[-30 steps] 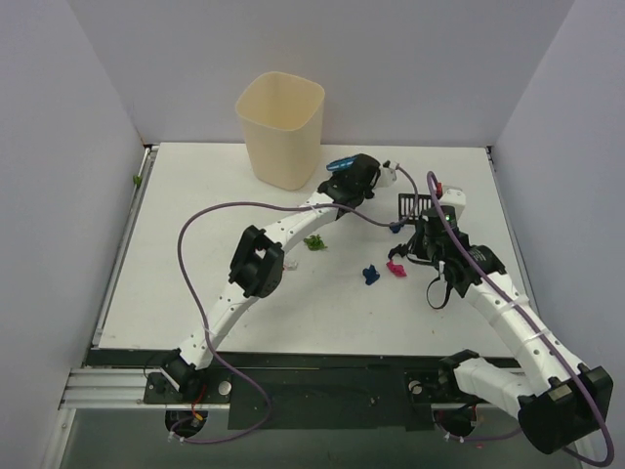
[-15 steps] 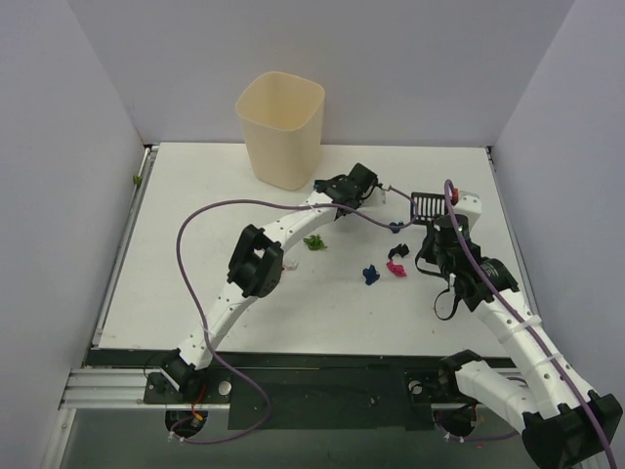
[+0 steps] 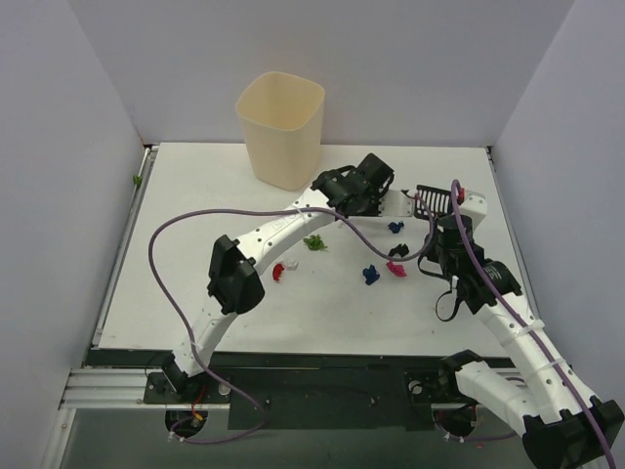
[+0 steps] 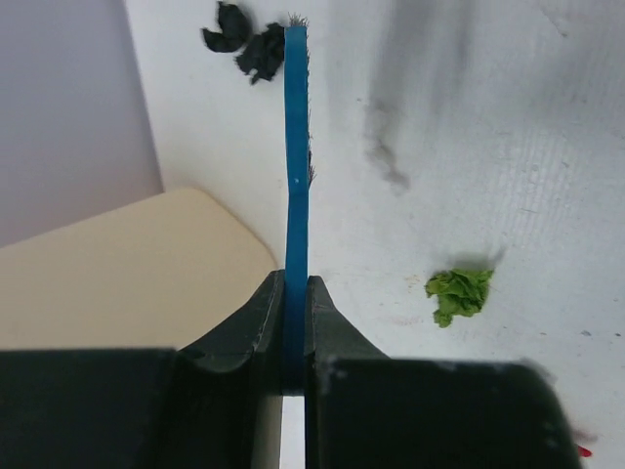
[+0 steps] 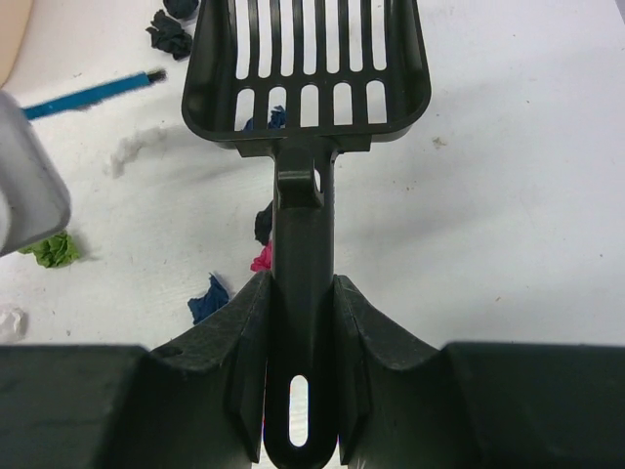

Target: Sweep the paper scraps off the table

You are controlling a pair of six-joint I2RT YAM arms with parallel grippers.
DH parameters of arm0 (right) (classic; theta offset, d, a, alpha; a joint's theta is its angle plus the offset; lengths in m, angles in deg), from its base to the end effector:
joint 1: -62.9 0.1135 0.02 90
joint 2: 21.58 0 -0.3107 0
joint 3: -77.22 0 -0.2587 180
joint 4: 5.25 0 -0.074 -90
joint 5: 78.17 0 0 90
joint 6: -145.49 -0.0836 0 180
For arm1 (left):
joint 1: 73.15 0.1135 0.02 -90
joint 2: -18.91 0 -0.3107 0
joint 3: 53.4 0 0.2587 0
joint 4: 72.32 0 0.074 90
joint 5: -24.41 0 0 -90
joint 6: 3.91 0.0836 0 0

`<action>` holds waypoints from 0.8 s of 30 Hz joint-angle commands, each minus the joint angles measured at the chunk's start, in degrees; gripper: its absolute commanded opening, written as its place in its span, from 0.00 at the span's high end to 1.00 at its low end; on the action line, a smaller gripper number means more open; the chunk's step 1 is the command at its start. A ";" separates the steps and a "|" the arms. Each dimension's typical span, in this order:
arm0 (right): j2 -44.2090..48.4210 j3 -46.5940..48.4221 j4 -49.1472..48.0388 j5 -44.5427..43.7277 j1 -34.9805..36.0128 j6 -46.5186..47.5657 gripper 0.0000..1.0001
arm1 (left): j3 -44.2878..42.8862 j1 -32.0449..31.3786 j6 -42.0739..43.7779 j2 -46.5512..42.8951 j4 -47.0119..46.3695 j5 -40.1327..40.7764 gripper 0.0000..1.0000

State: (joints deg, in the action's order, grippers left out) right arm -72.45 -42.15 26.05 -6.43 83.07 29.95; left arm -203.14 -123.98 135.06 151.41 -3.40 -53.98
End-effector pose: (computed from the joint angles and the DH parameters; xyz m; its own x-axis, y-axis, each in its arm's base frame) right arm 0.2170 0.0518 0.3421 -0.3342 0.3134 -0.8889 0.1000 0.9496 0.2972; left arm 0.3754 -0.4341 0.2969 0.1881 0.9390 -0.2879 0.8206 0.0108 0.5714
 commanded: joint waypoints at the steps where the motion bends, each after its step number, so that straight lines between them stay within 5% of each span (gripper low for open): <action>1: 2.00 -0.81 -1.45 -2.74 -0.65 -0.83 1.00 | 0.81 0.29 3.14 -1.91 -9.14 8.23 1.00; 11: 7.54 -2.22 -1.54 -5.47 -0.91 -0.57 1.00 | -6.13 2.48 15.27 14.08 -34.75 16.51 1.00; 20: 9.30 -1.25 0.57 -3.27 -1.18 0.23 1.00 | -11.76 3.02 21.86 22.09 -37.31 11.85 1.00; 24: 9.13 -2.92 -0.75 -3.36 -1.18 -0.04 1.00 | -7.83 2.32 22.75 20.26 -33.46 9.92 1.00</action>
State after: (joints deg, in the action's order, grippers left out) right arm -63.71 -44.03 26.84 -9.62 82.06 29.95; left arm -210.97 -120.81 154.87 174.01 -35.60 -41.39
